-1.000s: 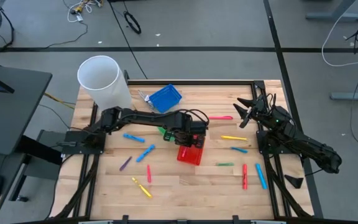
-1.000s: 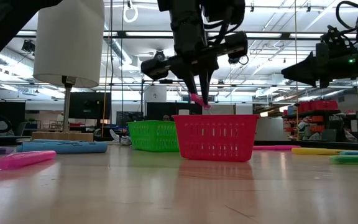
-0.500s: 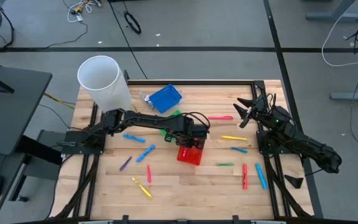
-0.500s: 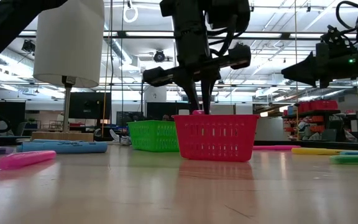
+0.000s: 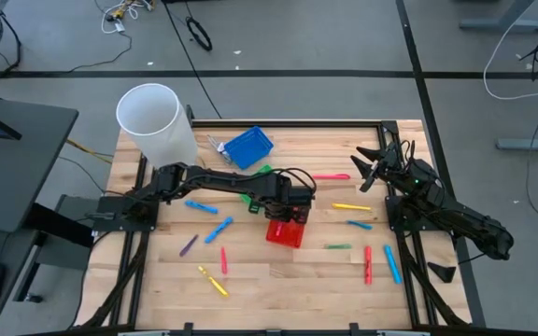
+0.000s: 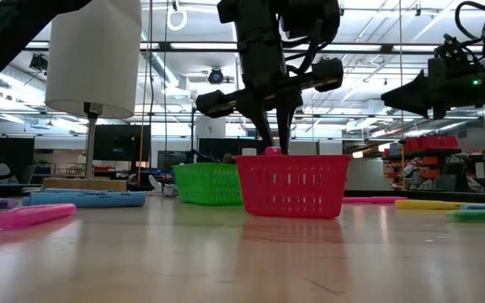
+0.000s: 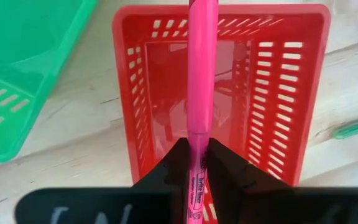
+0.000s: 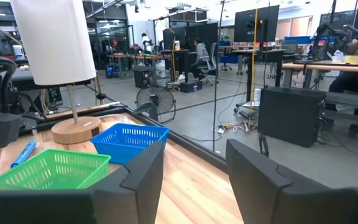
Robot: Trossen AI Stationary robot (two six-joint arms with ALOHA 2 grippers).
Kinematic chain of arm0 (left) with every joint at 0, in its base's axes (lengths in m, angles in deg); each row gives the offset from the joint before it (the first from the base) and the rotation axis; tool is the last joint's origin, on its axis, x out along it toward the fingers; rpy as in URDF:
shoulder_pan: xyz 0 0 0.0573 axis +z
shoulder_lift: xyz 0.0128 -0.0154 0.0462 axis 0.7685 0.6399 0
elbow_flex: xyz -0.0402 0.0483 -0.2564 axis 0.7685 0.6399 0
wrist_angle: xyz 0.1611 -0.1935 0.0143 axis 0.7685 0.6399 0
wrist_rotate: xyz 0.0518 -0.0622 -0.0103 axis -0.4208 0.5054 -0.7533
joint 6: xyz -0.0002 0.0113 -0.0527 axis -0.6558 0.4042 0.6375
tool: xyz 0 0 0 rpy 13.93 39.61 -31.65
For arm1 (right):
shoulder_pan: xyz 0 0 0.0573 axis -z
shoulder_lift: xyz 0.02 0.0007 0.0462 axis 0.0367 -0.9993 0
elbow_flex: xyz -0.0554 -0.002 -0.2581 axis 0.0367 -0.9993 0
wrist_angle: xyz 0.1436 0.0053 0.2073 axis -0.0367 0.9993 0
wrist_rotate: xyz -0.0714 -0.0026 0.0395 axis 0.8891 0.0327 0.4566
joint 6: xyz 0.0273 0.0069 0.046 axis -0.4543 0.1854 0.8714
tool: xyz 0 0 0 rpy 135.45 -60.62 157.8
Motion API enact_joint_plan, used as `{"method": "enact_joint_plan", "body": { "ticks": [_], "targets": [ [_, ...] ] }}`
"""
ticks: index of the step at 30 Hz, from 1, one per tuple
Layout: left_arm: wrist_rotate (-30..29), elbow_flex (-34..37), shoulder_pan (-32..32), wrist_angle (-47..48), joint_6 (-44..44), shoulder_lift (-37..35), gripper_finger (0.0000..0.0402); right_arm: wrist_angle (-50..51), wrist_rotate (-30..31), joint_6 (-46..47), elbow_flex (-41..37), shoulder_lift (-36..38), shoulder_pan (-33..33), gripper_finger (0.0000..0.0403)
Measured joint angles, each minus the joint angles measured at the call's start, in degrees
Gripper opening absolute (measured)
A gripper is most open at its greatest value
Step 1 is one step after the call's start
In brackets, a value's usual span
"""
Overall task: Pick & Place Markers
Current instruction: Put the bottom pink pen into the red bin, then put the bottom yellow pen into the red bin
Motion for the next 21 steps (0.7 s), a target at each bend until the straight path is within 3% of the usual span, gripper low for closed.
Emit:
{"method": "enact_joint_plan", "body": {
  "ticks": [9,21],
  "targets": [
    [-0.09,0.00,0.02,-0.26,0.89,-0.02,0.0057,0.01,0.00,-0.01,0.01,0.00,0.01,0.0176],
    [-0.20,0.00,0.00,-0.28,0.88,-0.04,0.0151,0.01,-0.02,0.00,0.01,0.00,-0.01,0.0176]
  ]
}}
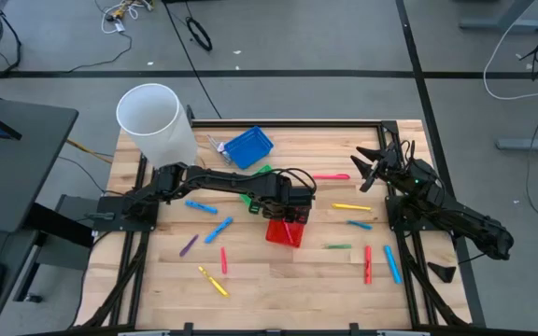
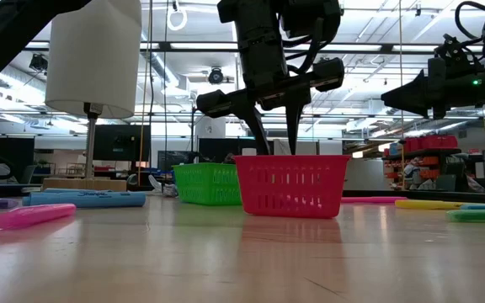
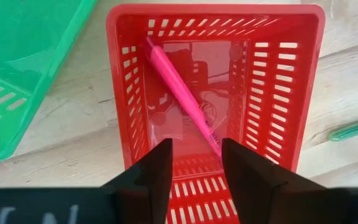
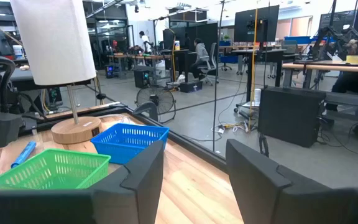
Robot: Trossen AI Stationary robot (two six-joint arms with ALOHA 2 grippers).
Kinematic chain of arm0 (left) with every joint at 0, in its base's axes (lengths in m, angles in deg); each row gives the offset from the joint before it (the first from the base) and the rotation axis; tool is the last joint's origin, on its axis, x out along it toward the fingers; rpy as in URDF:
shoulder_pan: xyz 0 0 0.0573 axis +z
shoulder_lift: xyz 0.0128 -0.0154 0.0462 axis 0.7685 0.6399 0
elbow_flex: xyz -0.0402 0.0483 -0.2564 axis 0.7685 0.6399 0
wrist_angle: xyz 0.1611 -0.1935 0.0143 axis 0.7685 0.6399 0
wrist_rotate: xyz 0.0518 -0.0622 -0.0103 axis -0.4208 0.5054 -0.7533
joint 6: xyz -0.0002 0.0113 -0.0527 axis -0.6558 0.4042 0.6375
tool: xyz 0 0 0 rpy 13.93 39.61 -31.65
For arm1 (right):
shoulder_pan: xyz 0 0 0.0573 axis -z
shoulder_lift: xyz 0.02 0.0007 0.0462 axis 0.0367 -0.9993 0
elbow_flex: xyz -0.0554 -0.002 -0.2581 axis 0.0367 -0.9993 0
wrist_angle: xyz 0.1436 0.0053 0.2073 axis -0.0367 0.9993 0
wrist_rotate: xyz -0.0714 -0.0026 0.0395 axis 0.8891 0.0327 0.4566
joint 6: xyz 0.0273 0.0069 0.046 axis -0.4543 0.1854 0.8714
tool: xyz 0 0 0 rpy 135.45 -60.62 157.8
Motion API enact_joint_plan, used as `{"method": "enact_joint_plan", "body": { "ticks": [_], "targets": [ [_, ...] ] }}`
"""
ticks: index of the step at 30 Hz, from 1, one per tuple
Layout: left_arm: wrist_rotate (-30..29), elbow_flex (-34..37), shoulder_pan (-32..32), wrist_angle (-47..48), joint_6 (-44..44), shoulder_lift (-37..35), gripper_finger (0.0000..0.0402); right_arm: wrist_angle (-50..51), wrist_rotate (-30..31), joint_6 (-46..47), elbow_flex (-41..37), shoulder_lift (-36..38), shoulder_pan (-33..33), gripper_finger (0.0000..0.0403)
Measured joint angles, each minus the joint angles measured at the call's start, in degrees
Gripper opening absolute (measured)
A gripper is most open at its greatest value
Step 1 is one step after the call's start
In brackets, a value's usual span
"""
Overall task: Pick & Place Markers
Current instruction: Put the bottom yellow pen into the red bin
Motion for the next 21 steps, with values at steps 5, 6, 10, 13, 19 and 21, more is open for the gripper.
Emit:
{"method": "enact_joint_plan", "body": {
  "ticks": [5,6,10,13,19,21],
  "targets": [
    [-0.01,0.00,0.02,-0.02,-0.02,0.00,0.0171,0.00,0.02,-0.01,0.00,0.00,0.01,0.0176],
    [-0.02,0.00,0.02,-0.04,-0.02,0.00,0.0173,-0.01,0.00,0.00,-0.01,0.00,0.00,0.0176],
    [-0.02,0.00,0.02,-0.04,-0.02,0.00,0.0174,-0.01,0.00,0.00,-0.01,0.00,0.01,0.0176],
    [-0.01,0.00,0.02,-0.09,-0.02,0.00,0.0174,-0.02,0.02,0.00,0.00,0.00,0.02,0.0176],
    [0.00,0.00,0.09,-0.65,-0.28,0.00,0.0174,0.00,0.02,0.00,0.00,0.00,0.02,0.0176],
    [0.35,0.00,0.09,-1.43,-0.88,-0.04,0.0174,-0.02,0.02,0.00,0.00,0.00,0.00,0.0176]
  ]
}}
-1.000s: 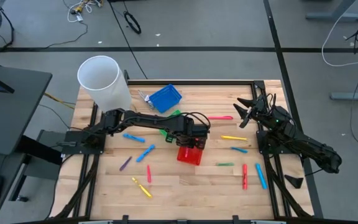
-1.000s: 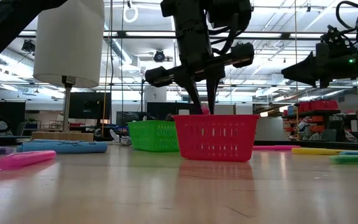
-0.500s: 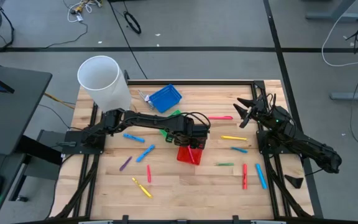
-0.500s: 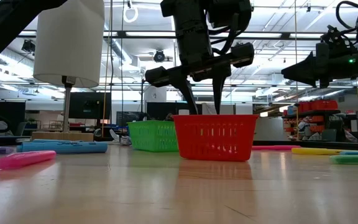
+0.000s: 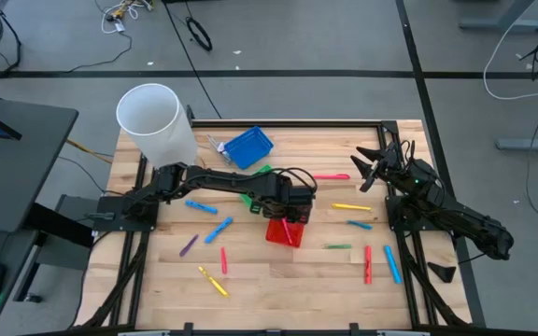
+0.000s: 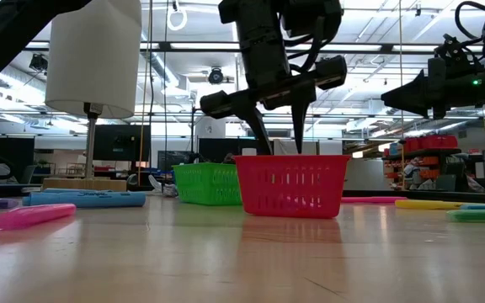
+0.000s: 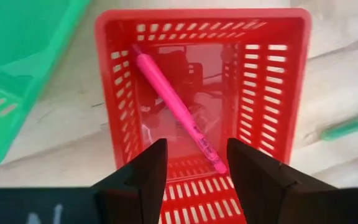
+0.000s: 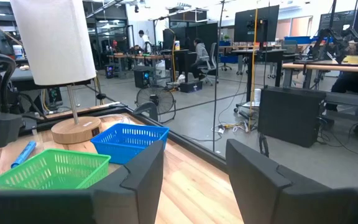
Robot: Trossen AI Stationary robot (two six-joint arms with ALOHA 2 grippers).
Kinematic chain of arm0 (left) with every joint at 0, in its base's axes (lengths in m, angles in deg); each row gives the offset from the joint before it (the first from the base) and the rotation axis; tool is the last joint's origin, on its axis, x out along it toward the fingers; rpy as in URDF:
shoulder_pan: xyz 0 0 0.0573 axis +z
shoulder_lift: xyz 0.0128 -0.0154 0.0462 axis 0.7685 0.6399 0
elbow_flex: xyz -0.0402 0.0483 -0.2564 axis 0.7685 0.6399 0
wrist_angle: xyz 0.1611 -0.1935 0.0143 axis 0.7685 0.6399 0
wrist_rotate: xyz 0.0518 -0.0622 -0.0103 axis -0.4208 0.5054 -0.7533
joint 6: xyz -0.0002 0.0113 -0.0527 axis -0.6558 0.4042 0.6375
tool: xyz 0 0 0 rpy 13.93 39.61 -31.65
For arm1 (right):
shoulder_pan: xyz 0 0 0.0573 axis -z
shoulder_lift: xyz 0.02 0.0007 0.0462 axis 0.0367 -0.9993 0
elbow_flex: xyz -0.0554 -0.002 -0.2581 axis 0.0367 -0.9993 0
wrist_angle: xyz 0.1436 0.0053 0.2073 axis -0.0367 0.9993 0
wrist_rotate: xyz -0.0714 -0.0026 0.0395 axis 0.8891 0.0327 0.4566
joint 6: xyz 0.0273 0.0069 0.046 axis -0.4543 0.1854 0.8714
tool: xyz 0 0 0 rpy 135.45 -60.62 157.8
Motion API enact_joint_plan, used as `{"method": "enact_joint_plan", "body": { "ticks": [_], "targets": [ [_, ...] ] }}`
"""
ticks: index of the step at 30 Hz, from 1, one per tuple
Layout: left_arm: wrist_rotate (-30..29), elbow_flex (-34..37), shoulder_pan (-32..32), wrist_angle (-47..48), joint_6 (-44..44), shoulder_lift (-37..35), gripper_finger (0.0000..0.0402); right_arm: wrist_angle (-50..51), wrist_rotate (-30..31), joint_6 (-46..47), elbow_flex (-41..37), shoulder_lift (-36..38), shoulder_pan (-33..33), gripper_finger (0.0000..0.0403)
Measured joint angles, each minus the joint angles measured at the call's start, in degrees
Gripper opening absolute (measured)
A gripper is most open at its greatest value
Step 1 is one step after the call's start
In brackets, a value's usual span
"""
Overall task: Pick & Place Markers
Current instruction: Put the bottom yellow pen into the red bin
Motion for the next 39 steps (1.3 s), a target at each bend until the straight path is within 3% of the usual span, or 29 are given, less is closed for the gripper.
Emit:
{"method": "enact_joint_plan", "body": {
  "ticks": [11,21,31,39],
  "targets": [
    [5.69,-0.07,-0.04,-0.16,-0.12,-0.95,0.0174,0.02,-0.02,0.00,0.00,0.00,0.00,0.0176],
    [4.37,-0.04,-0.02,0.33,-4.64,-5.11,0.0174,0.02,0.00,-0.02,0.00,0.02,0.02,0.0176],
    [8.45,-0.04,-0.09,1.64,-16.62,-8.21,0.0174,0.01,-0.01,-0.01,0.00,0.01,0.02,0.0176],
    [12.67,-0.04,-0.68,5.75,-34.17,-10.34,0.0174,0.02,0.00,0.00,0.00,0.02,0.02,0.0176]
  ]
}}
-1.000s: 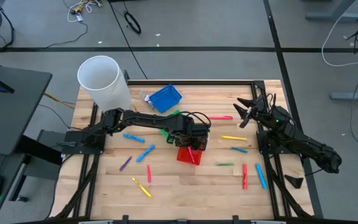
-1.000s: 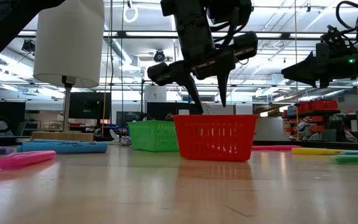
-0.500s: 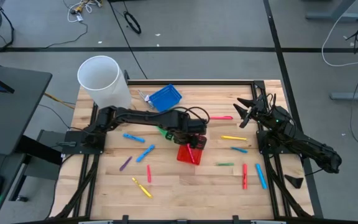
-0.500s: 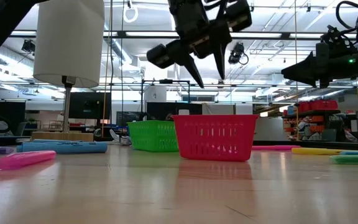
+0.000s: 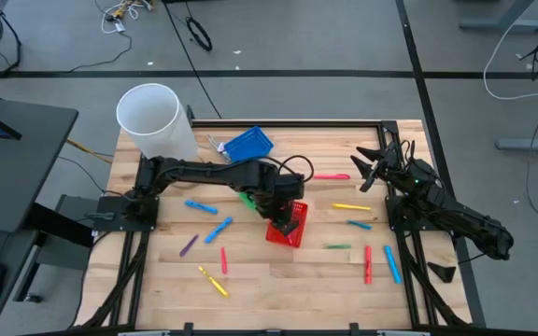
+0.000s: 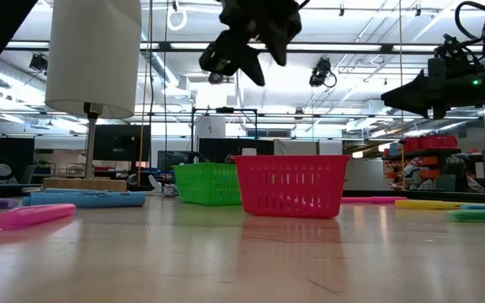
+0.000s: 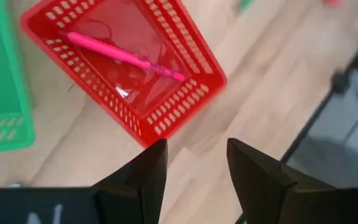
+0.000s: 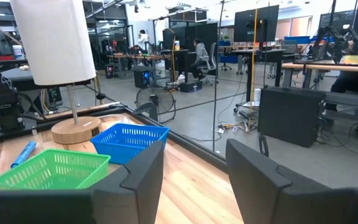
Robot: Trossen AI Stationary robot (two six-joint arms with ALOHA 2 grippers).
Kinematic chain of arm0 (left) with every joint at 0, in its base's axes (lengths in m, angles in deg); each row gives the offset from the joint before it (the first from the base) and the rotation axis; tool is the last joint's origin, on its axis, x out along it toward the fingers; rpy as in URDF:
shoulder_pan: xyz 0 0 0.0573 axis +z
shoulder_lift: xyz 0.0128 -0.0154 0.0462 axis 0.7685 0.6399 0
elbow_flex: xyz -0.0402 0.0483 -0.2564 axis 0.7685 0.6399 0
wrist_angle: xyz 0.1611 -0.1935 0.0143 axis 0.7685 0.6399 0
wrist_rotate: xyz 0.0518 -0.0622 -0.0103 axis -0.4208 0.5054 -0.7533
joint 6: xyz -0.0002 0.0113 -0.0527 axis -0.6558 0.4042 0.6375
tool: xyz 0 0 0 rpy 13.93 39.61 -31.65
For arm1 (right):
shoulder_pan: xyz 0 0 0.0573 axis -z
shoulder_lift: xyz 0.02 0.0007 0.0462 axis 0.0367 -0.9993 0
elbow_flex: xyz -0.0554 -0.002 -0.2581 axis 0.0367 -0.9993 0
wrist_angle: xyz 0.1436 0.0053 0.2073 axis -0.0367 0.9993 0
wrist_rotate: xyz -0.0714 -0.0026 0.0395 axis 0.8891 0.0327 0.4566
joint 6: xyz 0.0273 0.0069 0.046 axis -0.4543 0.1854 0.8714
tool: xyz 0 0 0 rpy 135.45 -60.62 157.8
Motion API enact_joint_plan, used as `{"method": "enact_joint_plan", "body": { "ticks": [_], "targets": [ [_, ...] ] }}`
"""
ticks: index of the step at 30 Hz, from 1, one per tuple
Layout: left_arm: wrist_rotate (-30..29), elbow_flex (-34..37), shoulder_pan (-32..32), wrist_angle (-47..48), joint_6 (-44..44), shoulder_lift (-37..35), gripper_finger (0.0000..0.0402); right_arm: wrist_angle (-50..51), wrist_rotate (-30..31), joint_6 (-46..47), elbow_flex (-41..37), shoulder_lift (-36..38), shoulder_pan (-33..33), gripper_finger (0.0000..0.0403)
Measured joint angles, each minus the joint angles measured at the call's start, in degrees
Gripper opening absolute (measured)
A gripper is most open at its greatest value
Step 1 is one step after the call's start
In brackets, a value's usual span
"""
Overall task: Pick & Place Markers
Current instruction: Put the bottom yellow pen into the red bin
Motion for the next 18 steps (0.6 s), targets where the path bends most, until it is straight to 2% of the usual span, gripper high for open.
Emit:
{"method": "enact_joint_plan", "body": {
  "ticks": [5,10,18],
  "targets": [
    [2.37,0.00,-0.98,5.40,-12.73,-0.35,0.0174,0.00,0.00,-0.02,-0.02,0.00,-0.01,0.0176],
    [2.28,0.00,-2.39,13.47,-29.00,-0.35,0.0174,-0.01,0.00,-0.01,0.00,0.01,-0.01,0.0176],
    [-5.99,0.00,-4.66,20.87,-49.88,-0.35,0.0174,-0.02,0.00,-0.01,0.00,0.00,-0.01,0.0176]
  ]
}}
